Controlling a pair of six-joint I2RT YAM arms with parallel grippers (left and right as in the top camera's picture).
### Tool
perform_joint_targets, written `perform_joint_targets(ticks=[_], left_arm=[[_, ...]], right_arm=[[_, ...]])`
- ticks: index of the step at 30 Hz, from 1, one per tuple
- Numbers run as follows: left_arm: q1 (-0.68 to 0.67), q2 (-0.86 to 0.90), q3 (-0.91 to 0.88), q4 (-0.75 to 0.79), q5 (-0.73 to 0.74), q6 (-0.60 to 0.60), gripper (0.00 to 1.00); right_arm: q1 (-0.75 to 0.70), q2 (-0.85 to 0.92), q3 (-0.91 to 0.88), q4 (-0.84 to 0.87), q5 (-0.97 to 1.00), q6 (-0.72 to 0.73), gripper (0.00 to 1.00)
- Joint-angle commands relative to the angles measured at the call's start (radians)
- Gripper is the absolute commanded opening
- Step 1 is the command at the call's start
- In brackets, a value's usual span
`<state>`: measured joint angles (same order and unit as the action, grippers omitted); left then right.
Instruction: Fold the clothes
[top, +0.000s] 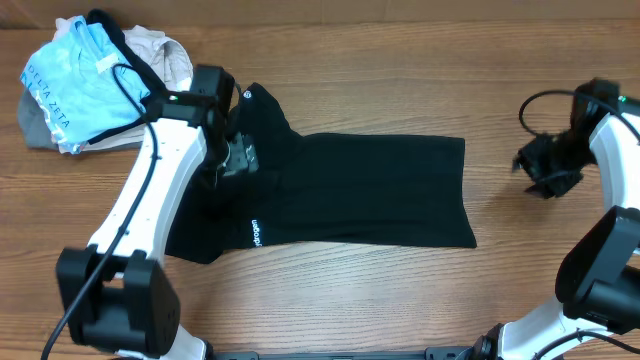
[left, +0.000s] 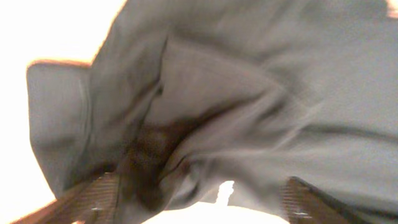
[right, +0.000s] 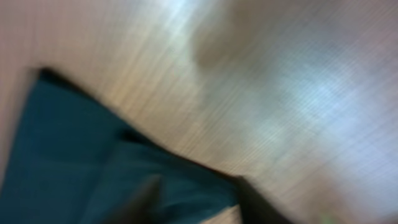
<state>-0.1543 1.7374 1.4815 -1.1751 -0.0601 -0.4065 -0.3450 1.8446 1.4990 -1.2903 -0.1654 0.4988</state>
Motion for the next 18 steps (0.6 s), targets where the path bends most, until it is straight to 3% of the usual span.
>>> perform_joint_targets(ticks=[1, 2, 11, 18], left_arm=[[0.009, -0.023, 0.075, 0.042, 0.043, 0.036, 0.98], [0.009, -0.019, 0.093, 0.06, 0.053, 0.043, 0.99], [0.017, 0.127, 0.286, 0.266, 0.05, 0.119, 0.94], [0.016, 0.314, 0.306, 0.531, 0.053, 0.194, 0.9]], right_arm=[[0.005, -0.01, 0.068, 0.026, -0.114, -0.08, 0.88], [0.005, -0.01, 0.069, 0.043, -0.13, -0.08, 1.0], [0.007, -0.01, 0.069, 0.101, -0.226, -0.09, 1.0], [0.053, -0.01, 0.066, 0.084, -0.229, -0.189, 1.0]])
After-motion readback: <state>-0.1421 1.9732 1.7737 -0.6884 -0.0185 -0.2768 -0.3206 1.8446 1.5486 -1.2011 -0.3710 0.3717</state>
